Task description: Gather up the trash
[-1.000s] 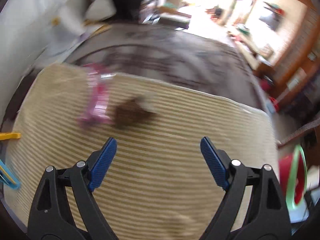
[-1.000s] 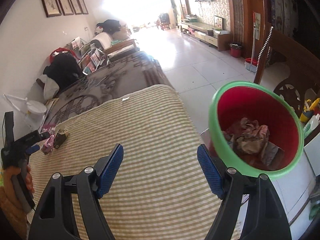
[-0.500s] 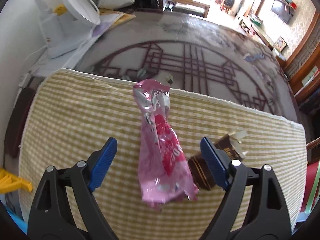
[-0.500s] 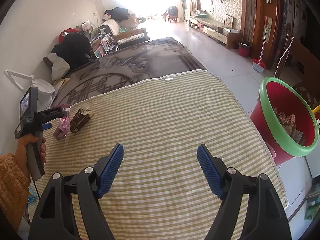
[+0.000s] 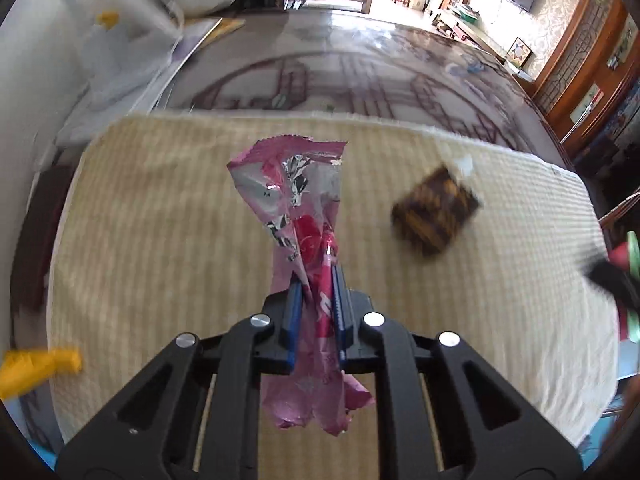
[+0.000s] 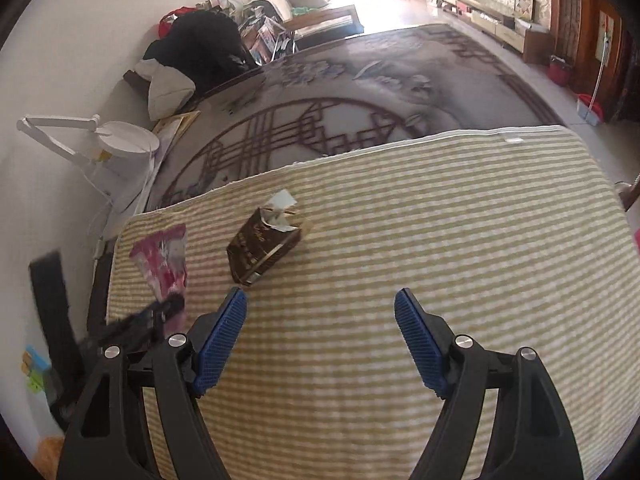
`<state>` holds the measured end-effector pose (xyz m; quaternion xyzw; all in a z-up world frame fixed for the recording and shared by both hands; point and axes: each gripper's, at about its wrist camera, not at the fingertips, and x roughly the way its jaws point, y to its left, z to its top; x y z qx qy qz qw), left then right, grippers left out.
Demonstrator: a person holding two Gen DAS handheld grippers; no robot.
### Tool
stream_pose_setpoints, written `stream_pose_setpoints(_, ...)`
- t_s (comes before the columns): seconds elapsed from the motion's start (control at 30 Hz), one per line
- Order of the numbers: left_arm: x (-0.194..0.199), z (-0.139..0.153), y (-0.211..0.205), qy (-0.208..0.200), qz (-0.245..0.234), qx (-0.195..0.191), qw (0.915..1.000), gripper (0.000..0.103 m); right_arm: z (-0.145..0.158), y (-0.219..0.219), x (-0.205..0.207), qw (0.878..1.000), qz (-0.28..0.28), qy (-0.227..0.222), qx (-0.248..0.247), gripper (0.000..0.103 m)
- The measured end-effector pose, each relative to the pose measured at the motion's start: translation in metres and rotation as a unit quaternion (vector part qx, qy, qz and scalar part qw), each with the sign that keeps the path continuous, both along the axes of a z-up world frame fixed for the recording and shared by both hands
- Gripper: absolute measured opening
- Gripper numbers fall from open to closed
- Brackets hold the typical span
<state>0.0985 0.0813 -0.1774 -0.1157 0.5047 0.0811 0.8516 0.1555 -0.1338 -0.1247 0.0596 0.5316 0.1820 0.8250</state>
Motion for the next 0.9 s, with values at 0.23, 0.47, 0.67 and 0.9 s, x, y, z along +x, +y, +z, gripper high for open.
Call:
stream_pose_setpoints(0.23,-0.036,-0.004,0.014,0.017,0.022,-0.017,0.9995,0.013,-0.037,0.060,0.042,0.999,-0.012,0.024,-0.040,0.074)
stream_pose_setpoints(0.47,-0.051,-0.005,0.027,0.015,0.045,-0.027,0.9985,0.014,-0.061,0.077,0.052,0.998,-0.022,0.030,-0.051,0.081)
stream_pose_setpoints(0.67,-0.055,-0.009,0.030,0.019,0.057,-0.023,0.9980,0.015,-0.055,0.107,0.045,0.994,0.042,-0.016,-0.102,0.060)
stream_pose_setpoints(0.9,-0.056,-0.011,0.027,0.021,0.047,-0.010,0.9986,0.016,-0.033,0.089,0.026,0.992,0.094,-0.043,-0.066,0.019)
